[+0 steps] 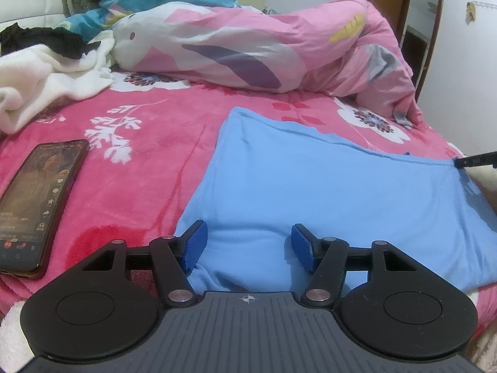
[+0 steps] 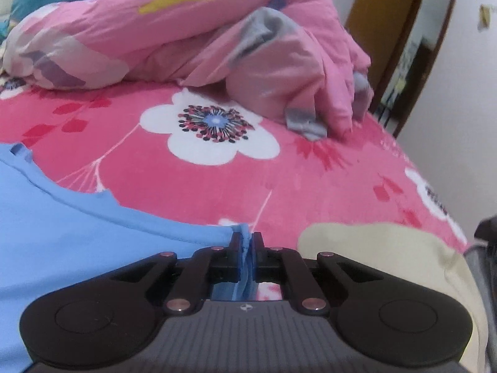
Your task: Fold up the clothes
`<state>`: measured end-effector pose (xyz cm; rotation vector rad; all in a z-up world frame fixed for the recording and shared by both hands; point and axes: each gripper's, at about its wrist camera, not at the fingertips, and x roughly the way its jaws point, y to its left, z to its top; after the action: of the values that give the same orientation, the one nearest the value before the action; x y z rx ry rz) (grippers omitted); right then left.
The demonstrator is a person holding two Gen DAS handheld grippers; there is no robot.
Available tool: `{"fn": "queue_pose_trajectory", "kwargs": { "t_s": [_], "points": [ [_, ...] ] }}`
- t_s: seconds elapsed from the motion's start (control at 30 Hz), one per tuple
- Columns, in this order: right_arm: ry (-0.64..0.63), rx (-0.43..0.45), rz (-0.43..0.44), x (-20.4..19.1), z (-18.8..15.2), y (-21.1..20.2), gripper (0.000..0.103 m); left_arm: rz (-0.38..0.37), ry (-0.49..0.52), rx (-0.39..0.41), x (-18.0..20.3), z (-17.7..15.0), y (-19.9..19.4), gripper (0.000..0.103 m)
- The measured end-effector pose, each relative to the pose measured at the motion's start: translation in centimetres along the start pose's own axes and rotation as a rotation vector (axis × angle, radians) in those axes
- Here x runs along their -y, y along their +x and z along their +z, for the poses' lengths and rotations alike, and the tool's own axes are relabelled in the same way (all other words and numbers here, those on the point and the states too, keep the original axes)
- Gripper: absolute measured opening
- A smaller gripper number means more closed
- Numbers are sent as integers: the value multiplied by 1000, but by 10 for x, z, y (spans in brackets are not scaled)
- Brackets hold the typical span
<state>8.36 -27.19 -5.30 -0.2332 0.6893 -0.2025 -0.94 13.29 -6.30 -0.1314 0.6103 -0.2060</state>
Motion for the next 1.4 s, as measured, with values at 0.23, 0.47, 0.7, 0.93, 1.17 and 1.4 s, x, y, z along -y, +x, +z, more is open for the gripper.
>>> {"fn": "queue_pose_trajectory", "kwargs": {
  "t_s": [0.23, 0.47, 0.7, 0.93, 1.17, 1.4],
  "points": [
    [61, -6, -8, 10, -12, 17, 34, 6, 3, -6, 0, 1, 0, 60],
    [156, 141, 88, 43, -6, -78, 34, 18, 2, -11, 3, 2, 0, 60],
    [88, -57, 428, 28, -78, -118, 25, 30, -12, -19, 4, 4, 0, 60],
    [235, -84, 258, 58, -130, -152, 28, 41, -38, -28, 5, 7, -1, 60],
    [377, 81, 273, 48, -113, -194, 49, 80, -89, -5, 9, 11, -15, 61],
    [293, 257, 371, -1, -74, -212, 93, 82, -121, 21, 6, 10, -43, 66]
  ]
}}
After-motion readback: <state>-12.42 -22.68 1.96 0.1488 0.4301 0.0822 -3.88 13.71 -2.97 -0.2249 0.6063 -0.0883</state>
